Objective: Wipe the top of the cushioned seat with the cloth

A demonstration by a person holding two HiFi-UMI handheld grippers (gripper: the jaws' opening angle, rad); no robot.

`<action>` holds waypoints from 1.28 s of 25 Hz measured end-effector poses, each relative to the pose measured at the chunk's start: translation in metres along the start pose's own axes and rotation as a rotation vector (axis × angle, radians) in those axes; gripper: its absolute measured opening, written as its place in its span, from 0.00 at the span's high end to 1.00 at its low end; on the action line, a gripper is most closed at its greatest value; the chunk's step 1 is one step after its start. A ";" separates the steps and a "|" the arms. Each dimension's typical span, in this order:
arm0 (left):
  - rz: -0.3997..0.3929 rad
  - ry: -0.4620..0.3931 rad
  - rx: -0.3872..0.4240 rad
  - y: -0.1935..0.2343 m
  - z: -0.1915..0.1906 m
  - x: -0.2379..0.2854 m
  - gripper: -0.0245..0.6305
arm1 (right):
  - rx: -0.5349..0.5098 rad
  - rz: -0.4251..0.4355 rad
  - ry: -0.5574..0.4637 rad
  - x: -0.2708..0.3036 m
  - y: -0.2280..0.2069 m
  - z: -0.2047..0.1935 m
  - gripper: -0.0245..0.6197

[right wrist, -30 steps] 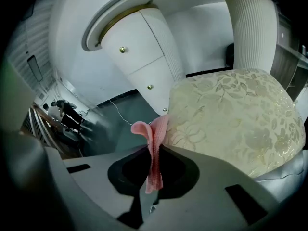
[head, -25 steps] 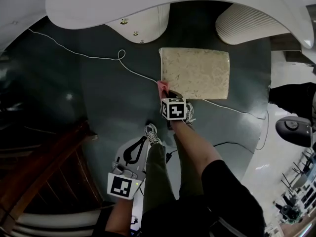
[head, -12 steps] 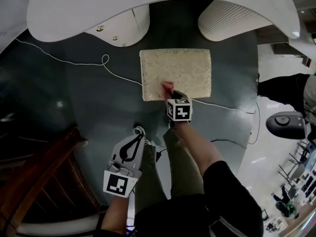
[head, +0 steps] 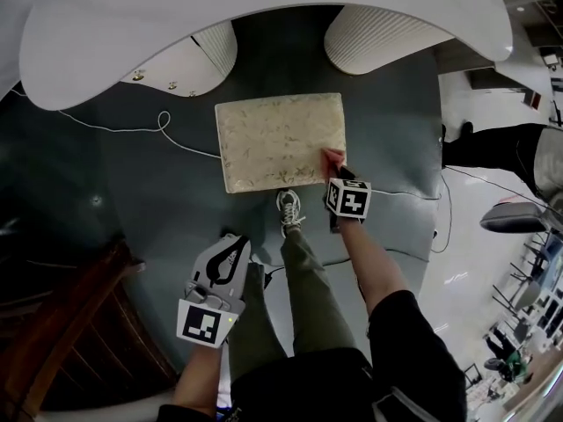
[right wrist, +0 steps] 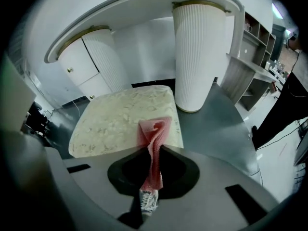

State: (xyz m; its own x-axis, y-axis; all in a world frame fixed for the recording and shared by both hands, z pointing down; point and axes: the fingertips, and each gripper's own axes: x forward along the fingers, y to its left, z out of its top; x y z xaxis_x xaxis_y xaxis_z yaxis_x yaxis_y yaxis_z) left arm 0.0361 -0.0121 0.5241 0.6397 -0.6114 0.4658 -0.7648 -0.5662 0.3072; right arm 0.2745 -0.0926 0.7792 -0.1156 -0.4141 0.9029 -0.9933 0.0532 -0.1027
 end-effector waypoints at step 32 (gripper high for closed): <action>0.060 -0.142 0.125 0.002 0.123 -0.027 0.93 | 0.123 0.176 -0.402 -0.213 0.056 0.120 0.92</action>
State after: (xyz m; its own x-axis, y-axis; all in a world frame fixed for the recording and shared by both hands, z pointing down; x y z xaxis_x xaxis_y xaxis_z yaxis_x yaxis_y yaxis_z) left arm 0.0269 -0.0648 0.4104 0.6045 -0.7130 0.3553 -0.7921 -0.5854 0.1729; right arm 0.2424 -0.1101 0.5307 -0.2513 -0.7297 0.6359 -0.9488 0.0557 -0.3110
